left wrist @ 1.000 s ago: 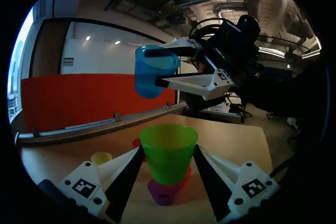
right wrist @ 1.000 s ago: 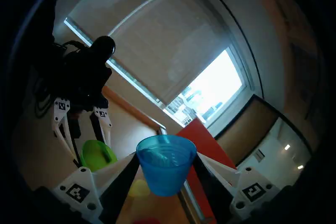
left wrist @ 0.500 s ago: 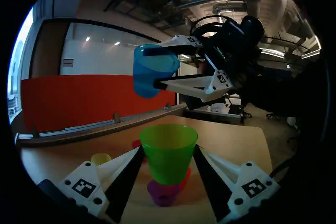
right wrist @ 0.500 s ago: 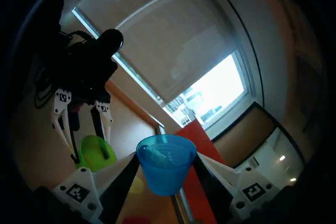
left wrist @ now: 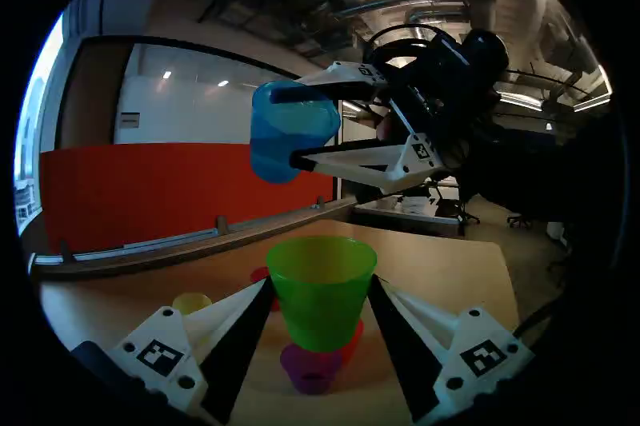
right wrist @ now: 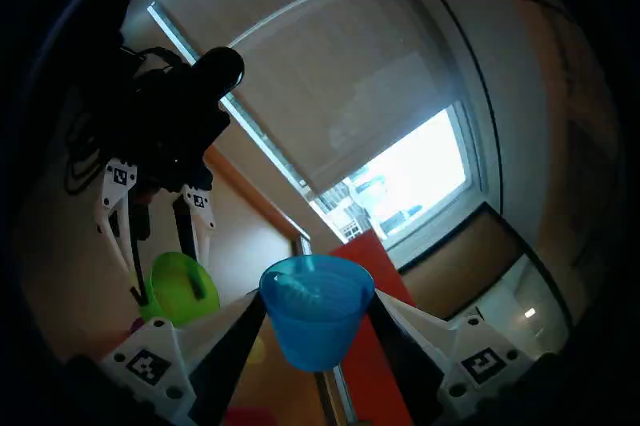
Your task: Pour water
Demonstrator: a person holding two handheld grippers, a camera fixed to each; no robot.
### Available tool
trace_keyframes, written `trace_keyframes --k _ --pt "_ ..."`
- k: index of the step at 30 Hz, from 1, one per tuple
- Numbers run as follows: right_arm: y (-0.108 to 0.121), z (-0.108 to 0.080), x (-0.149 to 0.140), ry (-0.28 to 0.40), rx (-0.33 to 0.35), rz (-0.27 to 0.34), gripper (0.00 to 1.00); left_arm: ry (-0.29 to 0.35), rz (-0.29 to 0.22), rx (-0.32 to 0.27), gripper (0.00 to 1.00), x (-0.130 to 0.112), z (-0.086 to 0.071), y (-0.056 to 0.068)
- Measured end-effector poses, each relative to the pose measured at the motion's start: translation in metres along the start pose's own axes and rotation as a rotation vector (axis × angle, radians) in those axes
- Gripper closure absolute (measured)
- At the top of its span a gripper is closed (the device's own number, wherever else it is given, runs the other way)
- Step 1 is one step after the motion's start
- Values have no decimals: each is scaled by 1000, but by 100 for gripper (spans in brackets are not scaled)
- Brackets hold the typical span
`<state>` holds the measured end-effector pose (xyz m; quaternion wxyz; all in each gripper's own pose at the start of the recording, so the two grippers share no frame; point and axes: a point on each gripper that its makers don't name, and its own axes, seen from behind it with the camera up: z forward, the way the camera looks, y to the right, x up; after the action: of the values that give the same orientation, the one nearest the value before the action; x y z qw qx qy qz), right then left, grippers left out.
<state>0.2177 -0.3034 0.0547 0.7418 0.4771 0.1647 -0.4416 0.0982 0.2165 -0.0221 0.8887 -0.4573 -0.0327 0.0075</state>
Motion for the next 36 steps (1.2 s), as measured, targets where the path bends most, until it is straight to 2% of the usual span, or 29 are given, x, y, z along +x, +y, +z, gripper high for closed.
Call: trace_keyframes --k 21,36 --pt "4 2 -3 -24 -2 -79 10 -2 5 -9 17 1 3 2" --pt "6 1 -5 -30 -6 -110 10 -7 9 -13 17 0 6 3"
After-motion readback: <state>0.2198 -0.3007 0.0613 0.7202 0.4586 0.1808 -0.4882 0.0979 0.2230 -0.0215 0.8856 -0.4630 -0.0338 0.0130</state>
